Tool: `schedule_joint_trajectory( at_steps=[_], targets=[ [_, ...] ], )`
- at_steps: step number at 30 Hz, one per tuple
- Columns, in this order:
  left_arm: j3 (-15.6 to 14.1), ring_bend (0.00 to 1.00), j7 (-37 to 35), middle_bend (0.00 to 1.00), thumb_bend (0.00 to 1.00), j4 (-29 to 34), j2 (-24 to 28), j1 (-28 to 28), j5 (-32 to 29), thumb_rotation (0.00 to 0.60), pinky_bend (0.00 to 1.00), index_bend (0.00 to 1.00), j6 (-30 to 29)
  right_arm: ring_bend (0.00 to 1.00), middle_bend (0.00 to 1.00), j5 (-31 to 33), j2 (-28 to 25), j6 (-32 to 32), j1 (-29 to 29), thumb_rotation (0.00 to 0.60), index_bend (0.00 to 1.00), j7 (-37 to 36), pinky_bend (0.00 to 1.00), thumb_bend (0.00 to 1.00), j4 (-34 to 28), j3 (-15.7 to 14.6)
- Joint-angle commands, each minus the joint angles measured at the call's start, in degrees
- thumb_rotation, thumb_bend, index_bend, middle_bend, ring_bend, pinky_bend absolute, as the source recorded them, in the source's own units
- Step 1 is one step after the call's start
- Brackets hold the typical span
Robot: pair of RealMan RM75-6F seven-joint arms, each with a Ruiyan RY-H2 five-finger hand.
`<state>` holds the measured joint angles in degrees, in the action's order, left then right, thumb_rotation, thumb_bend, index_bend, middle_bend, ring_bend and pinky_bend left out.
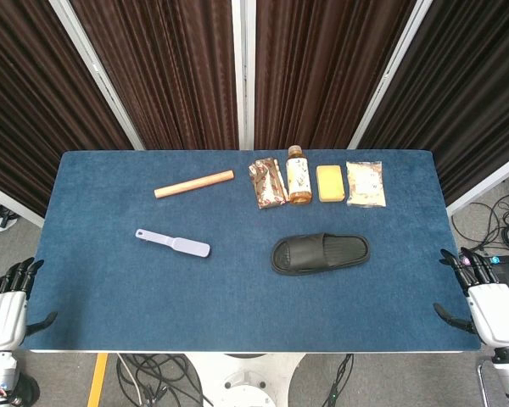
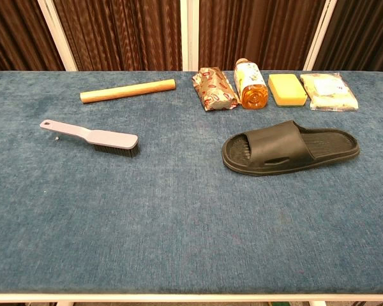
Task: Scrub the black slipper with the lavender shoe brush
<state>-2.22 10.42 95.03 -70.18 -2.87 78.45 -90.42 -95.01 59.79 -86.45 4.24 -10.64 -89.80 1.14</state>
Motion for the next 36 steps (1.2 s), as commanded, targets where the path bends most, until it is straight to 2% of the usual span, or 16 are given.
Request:
schedule_joint_trajectory(
  at_steps=[1, 6, 11, 15, 19, 24, 27, 32, 36],
  targets=[
    [0.21, 0.12, -0.08, 0.19, 0.2, -0.07, 0.0, 0.2, 0.3, 0.6, 0.21, 0.17, 0.13, 0.02, 0.22, 0.05, 0.17, -0.8, -0.55, 0.6, 0.05, 0.64, 0.09, 0.13, -0.63, -0.25],
    [0.74, 0.12, -0.49, 0.19, 0.2, -0.35, 0.25, 0.08, 1.03, 0.6, 0.21, 0.17, 0.94, 0.02, 0.22, 0.17, 0.3, -1.42, -0.97, 0.6, 0.05, 0.82, 0.09, 0.13, -0.81, -0.52],
    [3.05, 0.12, 0.28, 0.19, 0.19, -1.15, 0.4, -3.64, 3.29, 0.6, 0.21, 0.17, 4.24, 0.02, 0.22, -0.22, 0.39, -1.84, -0.72, 0.6, 0.05, 1.2, 0.09, 0.13, -1.16, -0.35],
    [5.96, 0.12, 1.42, 0.2, 0.19, -2.52, 0.56, -9.87, 3.86, 0.6, 0.21, 0.18, 11.45, 0.02, 0.22, -0.99, 0.24, -1.58, -0.26, 0.6, 0.05, 2.02, 0.09, 0.13, -1.77, -0.51],
    [8.89, 0.12, 2.56, 0.2, 0.19, -5.0, -0.41, -17.77, 2.35, 0.6, 0.21, 0.19, 22.09, 0.02, 0.22, -1.6, 0.19, -1.46, -0.06, 0.6, 0.05, 2.89, 0.09, 0.13, -2.54, -0.82],
    [11.51, 0.12, 3.89, 0.2, 0.2, -7.66, -1.26, -27.22, -3.53, 0.6, 0.21, 0.19, 37.65, 0.02, 0.22, -1.34, -0.02, -1.18, -0.08, 0.6, 0.05, 3.63, 0.09, 0.13, -3.02, -1.06],
    [12.61, 0.12, 4.7, 0.21, 0.2, -11.62, -3.79, -32.57, -7.61, 0.6, 0.21, 0.2, 45.62, 0.02, 0.22, -0.83, -0.4, -0.95, -0.22, 0.6, 0.05, 3.75, 0.09, 0.13, -3.14, -1.21],
    [12.99, 0.13, 6.1, 0.26, 0.2, -18.62, -8.18, -37.8, -11.87, 0.6, 0.21, 0.26, 51.82, 0.02, 0.22, -0.08, -0.64, -1.09, -0.46, 0.6, 0.05, 3.18, 0.09, 0.13, -2.82, -1.17],
    [12.49, 0.19, 7.08, 0.33, 0.2, -21.81, -10.24, -40.28, -14.63, 0.6, 0.24, 0.32, 54.4, 0.02, 0.22, 0.49, -0.61, -0.89, -0.54, 0.6, 0.05, 2.83, 0.09, 0.13, -2.44, -1.18]
  ],
)
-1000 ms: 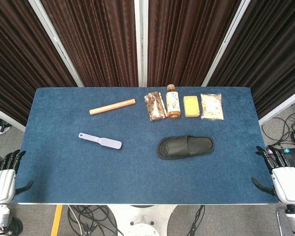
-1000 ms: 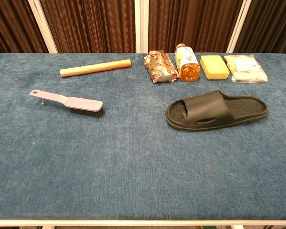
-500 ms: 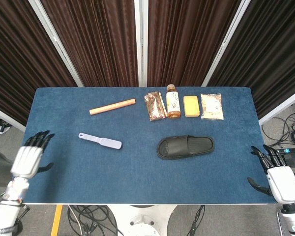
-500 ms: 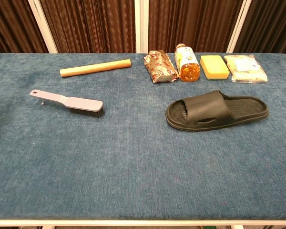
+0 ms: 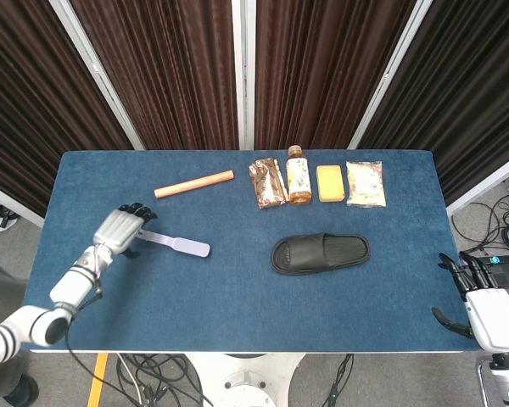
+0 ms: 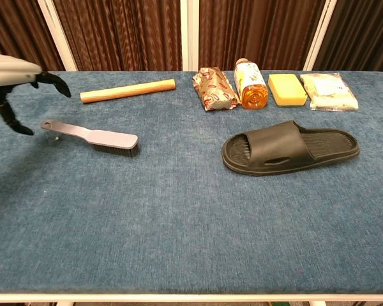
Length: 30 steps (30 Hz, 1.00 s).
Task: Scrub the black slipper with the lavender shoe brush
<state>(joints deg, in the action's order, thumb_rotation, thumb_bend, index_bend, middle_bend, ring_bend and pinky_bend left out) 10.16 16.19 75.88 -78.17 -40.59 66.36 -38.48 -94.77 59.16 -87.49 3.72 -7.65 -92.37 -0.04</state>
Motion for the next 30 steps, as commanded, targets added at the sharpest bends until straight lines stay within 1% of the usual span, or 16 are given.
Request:
schedule_joint_trajectory(
  at_steps=[1, 9, 12, 16, 18, 23, 30],
  targets=[
    [-0.1, 0.21, 1.63, 0.35, 0.2, -3.21, -2.59, -2.97, -2.88, 0.6, 0.25, 0.34, 2.74, 0.02, 0.22, 0.41, 0.05, 0.25, 0.0, 0.6, 0.05, -0.23, 0.09, 0.13, 0.2, 0.02],
    [-2.59, 0.24, 4.17, 0.39, 0.2, -7.14, -4.7, -6.62, -8.29, 0.6, 0.26, 0.38, 7.57, 0.02, 0.22, 1.18, 0.27, 0.67, 0.07, 0.6, 0.05, -0.98, 0.09, 0.13, 0.83, 0.11],
    [-3.46, 0.28, 5.2, 0.43, 0.2, -7.37, -5.23, -7.37, -9.77, 0.6, 0.29, 0.4, 7.34, 0.02, 0.22, 1.66, 0.3, 0.83, -0.07, 0.6, 0.05, -1.16, 0.09, 0.13, 1.06, 0.06],
    [-4.33, 0.28, 6.62, 0.43, 0.2, -7.54, -5.95, -8.63, -12.4, 0.6, 0.35, 0.4, 7.37, 0.02, 0.22, 2.04, 0.29, 1.04, -0.21, 0.6, 0.05, -1.4, 0.09, 0.13, 1.34, -0.05],
    [-4.88, 0.3, 7.66, 0.44, 0.2, -7.81, -6.36, -9.45, -13.94, 0.6, 0.36, 0.41, 7.4, 0.02, 0.22, 2.26, 0.26, 0.99, -0.34, 0.6, 0.05, -1.66, 0.09, 0.13, 1.52, -0.05],
    [-6.25, 0.36, 9.78, 0.5, 0.2, -7.5, -6.93, -10.76, -17.43, 0.6, 0.41, 0.45, 6.67, 0.02, 0.22, 2.79, 0.2, 1.11, -0.49, 0.6, 0.05, -2.27, 0.09, 0.13, 1.98, -0.01],
    [-8.65, 0.38, 11.82, 0.53, 0.2, -7.64, -7.24, -12.72, -22.11, 0.6, 0.42, 0.47, 7.55, 0.02, 0.22, 3.16, 0.5, 1.68, -0.33, 0.6, 0.05, -2.94, 0.09, 0.13, 2.53, 0.04]
  ],
)
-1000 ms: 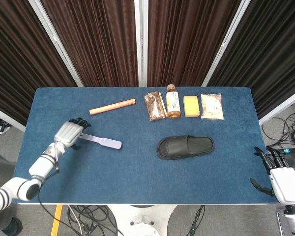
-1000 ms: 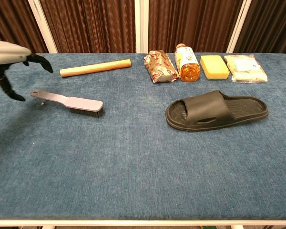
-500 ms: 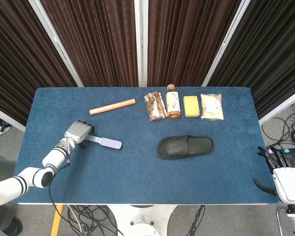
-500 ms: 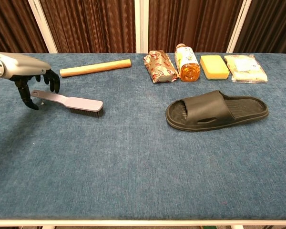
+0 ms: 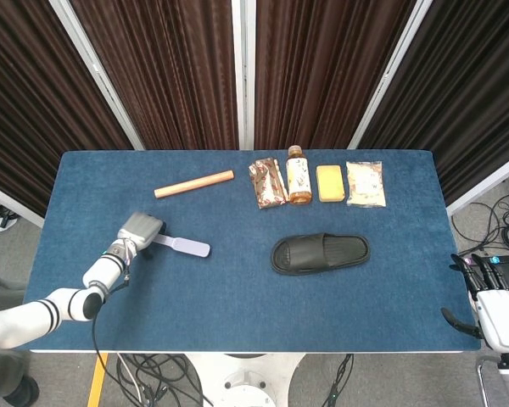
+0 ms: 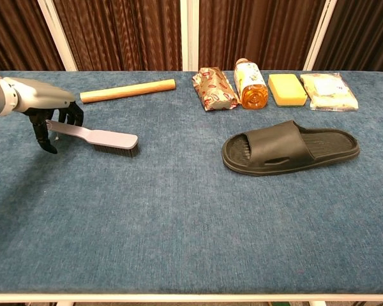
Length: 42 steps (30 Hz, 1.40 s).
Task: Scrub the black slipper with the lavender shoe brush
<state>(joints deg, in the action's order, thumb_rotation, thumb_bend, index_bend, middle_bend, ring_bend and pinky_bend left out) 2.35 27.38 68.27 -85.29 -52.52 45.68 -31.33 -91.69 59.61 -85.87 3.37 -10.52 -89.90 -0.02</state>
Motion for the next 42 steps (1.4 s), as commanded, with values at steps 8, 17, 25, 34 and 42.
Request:
schedule_joint_trajectory(
  at_steps=[8, 17, 25, 34, 42],
  targets=[
    [-2.68, 0.46, 1.58, 0.6, 0.2, 0.04, -0.29, -2.71, -4.59, 0.6, 0.48, 0.54, 0.16, 0.02, 0.22, 0.65, 0.37, 0.54, 0.02, 0.6, 0.05, -0.4, 0.09, 0.13, 0.51, 0.07],
    [-4.32, 0.49, 1.16, 0.62, 0.2, -0.33, -0.51, -4.25, -6.52, 0.6, 0.49, 0.57, 0.95, 0.02, 0.22, 1.25, 0.53, 0.72, -0.15, 0.6, 0.05, -0.96, 0.09, 0.13, 0.99, 0.16],
    [-6.41, 0.51, 1.31, 0.64, 0.2, 0.41, 0.39, -7.14, -10.25, 0.6, 0.54, 0.57, 3.84, 0.02, 0.22, 1.6, 0.72, 0.94, -0.29, 0.6, 0.05, -1.96, 0.09, 0.13, 1.6, 0.14],
    [-9.6, 0.61, 0.47, 0.72, 0.22, 1.06, 0.84, -10.1, -14.97, 0.6, 0.6, 0.65, 4.9, 0.02, 0.22, 1.67, 0.69, 0.39, -0.72, 0.6, 0.05, -3.41, 0.09, 0.13, 2.16, 0.16],
    [-10.89, 0.67, -1.36, 0.79, 0.29, 1.28, 1.22, -11.28, -15.85, 0.6, 0.69, 0.71, 4.42, 0.02, 0.22, 1.67, 0.64, -0.05, -0.94, 0.6, 0.05, -4.14, 0.09, 0.13, 2.4, 0.31]
  ],
)
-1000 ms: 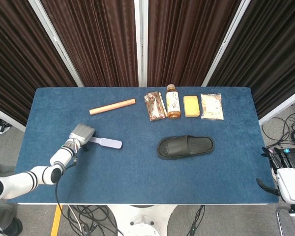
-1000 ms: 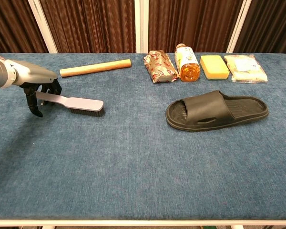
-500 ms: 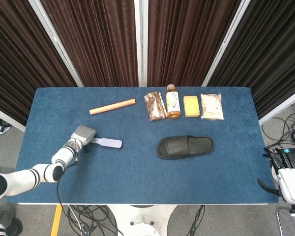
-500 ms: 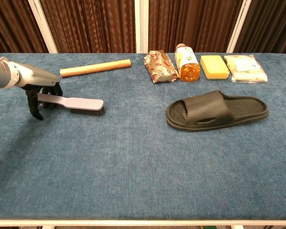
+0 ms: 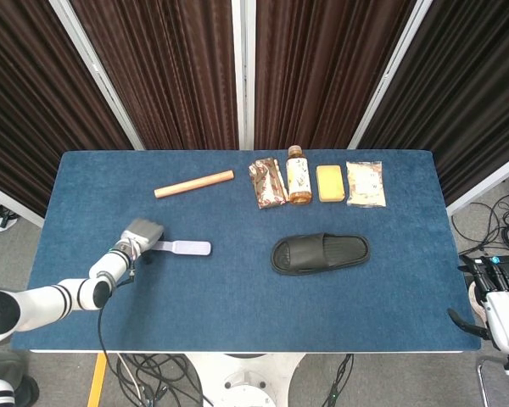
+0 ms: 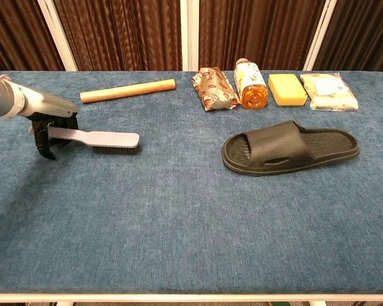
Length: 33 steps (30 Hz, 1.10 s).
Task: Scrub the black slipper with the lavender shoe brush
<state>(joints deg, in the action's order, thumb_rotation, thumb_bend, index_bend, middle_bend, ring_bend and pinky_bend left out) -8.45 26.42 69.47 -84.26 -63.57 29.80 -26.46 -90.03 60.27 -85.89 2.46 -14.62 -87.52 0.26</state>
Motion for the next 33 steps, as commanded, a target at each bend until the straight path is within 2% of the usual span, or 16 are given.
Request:
schedule_joint_trajectory(
  at_steps=[1, 6, 12, 20, 24, 28, 33],
  targets=[
    [-0.12, 0.68, -0.55, 0.8, 0.3, 0.14, 0.28, -0.33, 0.11, 0.6, 0.7, 0.72, -0.66, 0.02, 0.22, 0.05, -0.01, -0.04, -0.04, 0.6, 0.05, -0.05, 0.09, 0.13, 0.01, 0.05],
    [-0.44, 0.73, -0.78, 0.88, 0.32, 0.04, 0.32, -0.98, 0.43, 0.6, 0.74, 0.76, -1.63, 0.02, 0.22, 0.1, 0.05, -0.16, -0.11, 0.6, 0.05, -0.19, 0.08, 0.13, 0.02, 0.15],
    [-0.34, 0.8, -1.46, 0.95, 0.39, -0.71, -0.48, -0.94, 1.31, 0.6, 0.81, 0.82, -2.6, 0.02, 0.22, 0.31, 0.13, -0.34, -0.29, 0.6, 0.05, -0.48, 0.08, 0.13, 0.19, 0.26],
    [1.78, 0.87, -4.52, 1.0, 0.5, -3.67, -2.94, 1.56, 6.06, 0.6, 0.93, 0.93, -4.74, 0.02, 0.23, 0.46, 0.31, -0.18, -0.28, 0.6, 0.05, -1.18, 0.08, 0.13, 0.62, 0.38],
    [3.86, 0.92, -8.13, 1.0, 0.66, -5.48, -4.15, 3.94, 10.05, 0.6, 1.0, 0.99, -6.05, 0.02, 0.23, 0.66, 0.3, -0.07, -0.31, 0.6, 0.05, -1.3, 0.08, 0.13, 0.71, 0.45],
    [7.16, 0.94, -15.5, 1.0, 0.76, -6.89, -4.75, 7.07, 15.22, 0.6, 1.0, 1.0, -5.52, 0.02, 0.23, 0.76, 0.32, 0.25, -0.26, 0.6, 0.05, -1.26, 0.08, 0.13, 0.67, 0.4],
    [10.01, 0.96, -24.66, 1.0, 0.8, -8.2, -5.2, 10.68, 23.77, 0.6, 1.0, 1.0, -6.16, 0.02, 0.23, 0.85, 0.17, 0.45, -0.21, 0.6, 0.05, -0.83, 0.08, 0.13, 0.19, 0.44]
  ],
)
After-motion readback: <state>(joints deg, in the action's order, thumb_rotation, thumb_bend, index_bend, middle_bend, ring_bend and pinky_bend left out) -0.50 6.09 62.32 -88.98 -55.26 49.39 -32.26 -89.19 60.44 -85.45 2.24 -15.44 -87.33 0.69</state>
